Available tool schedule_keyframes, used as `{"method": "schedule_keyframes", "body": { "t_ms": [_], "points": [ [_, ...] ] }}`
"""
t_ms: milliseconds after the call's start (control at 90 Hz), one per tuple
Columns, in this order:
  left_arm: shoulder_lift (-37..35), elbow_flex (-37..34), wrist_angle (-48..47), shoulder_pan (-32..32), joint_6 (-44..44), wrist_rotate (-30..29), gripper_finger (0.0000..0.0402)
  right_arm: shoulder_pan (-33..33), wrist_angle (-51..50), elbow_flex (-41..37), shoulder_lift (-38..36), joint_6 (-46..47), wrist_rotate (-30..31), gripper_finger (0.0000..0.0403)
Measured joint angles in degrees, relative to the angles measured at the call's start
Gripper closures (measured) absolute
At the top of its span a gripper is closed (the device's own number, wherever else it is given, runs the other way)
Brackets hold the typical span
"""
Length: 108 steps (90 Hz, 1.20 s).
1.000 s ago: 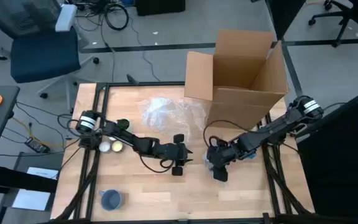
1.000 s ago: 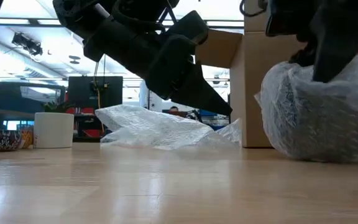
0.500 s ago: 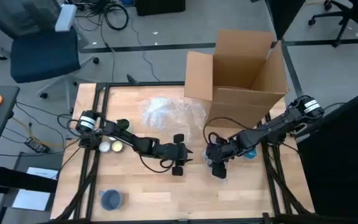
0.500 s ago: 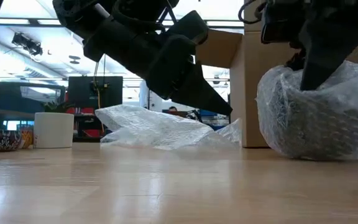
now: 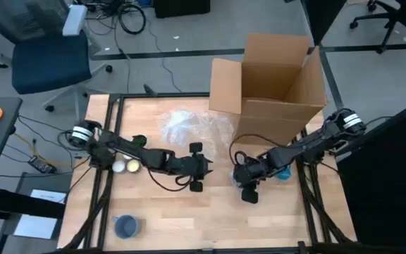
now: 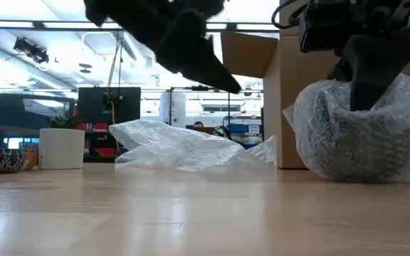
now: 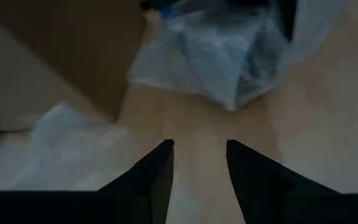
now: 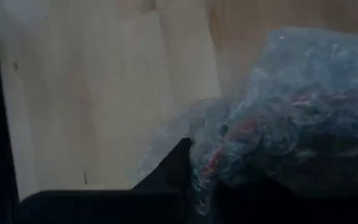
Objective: Wrap mug
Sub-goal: Put the wrapped black mug into the cardboard box
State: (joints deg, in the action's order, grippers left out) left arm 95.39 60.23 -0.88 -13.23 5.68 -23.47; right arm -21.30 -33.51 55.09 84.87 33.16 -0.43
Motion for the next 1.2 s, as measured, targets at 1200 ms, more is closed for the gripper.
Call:
{"method": "schedule_keyframes", "body": {
  "t_ms": [1200],
  "points": [
    [-3.0,-24.5,37.4,-1.4,-7.2,-2.0,0.027,24.5,-4.0,60.7,-0.4,-36.2,36.5,0.0398]
  ]
}}
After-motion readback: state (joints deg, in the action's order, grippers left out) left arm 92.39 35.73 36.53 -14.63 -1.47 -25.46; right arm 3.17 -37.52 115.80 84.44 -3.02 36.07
